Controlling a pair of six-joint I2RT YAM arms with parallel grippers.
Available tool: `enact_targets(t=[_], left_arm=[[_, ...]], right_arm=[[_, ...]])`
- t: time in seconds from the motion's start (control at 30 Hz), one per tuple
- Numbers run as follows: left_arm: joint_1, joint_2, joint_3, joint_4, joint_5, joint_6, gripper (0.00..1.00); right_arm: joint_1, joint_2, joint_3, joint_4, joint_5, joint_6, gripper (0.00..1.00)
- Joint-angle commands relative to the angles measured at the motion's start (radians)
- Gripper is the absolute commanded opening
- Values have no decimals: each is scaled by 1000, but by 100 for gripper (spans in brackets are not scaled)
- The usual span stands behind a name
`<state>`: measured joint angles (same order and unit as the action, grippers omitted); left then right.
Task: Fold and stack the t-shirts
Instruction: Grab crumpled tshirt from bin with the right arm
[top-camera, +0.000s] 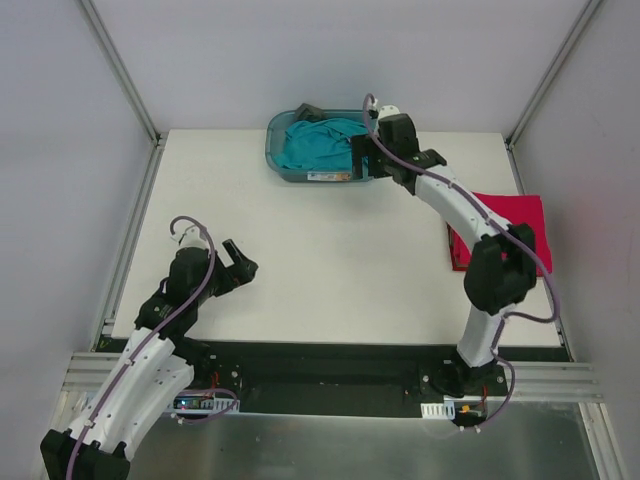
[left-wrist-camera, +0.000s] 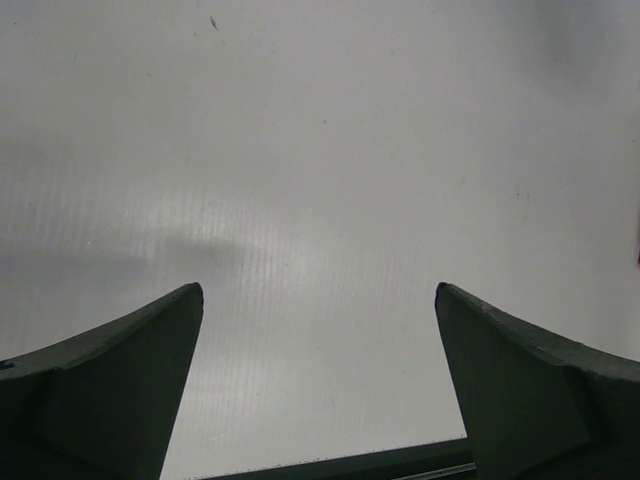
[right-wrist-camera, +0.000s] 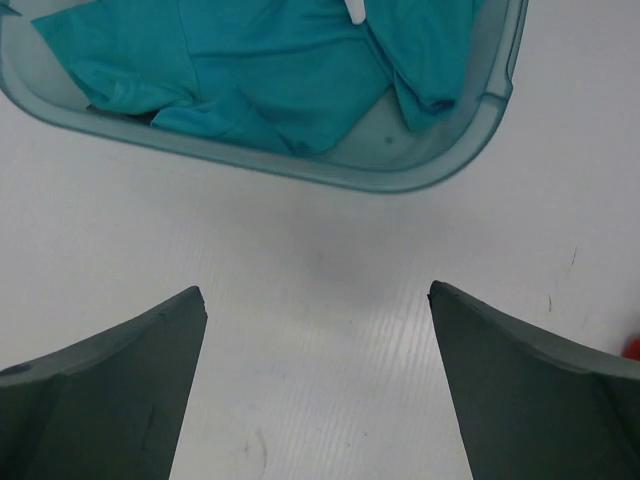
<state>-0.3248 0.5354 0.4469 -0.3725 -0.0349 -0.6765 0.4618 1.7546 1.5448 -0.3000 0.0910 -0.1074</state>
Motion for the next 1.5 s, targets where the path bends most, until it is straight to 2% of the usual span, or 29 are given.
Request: enact_targets(t=[0.0, 0.17, 0.27, 0.43, 0.57, 0.83, 1.13, 1.23, 1.47], left_arm=[[15, 28, 45, 49, -22, 40, 99], [15, 55, 44, 60, -37, 48, 99], [15, 72, 46, 66, -33, 54, 99], [15, 104, 35, 86, -43, 64, 99], [15, 126, 35, 90, -42, 61, 99], [15, 147, 49, 90, -49, 68, 99], [15, 166, 69, 90, -68, 77, 99], [15, 166, 70, 90, -77, 80, 99], [15, 158, 72, 87, -103, 74, 99]], right_arm=[[1, 198, 274, -149, 70, -60, 96], [3, 416, 535, -142, 179, -126, 96], [1, 534, 645, -30, 249, -256, 96], [0, 703, 764, 175, 247, -504, 96], [-6, 831, 872, 220, 221, -644, 96], [-75, 924, 929, 337, 64, -528, 97], [-84, 984, 1009, 334, -48, -630, 92], [-94, 987, 1009, 329, -62, -650, 84], [-138, 968, 1000, 248, -169, -672, 85]])
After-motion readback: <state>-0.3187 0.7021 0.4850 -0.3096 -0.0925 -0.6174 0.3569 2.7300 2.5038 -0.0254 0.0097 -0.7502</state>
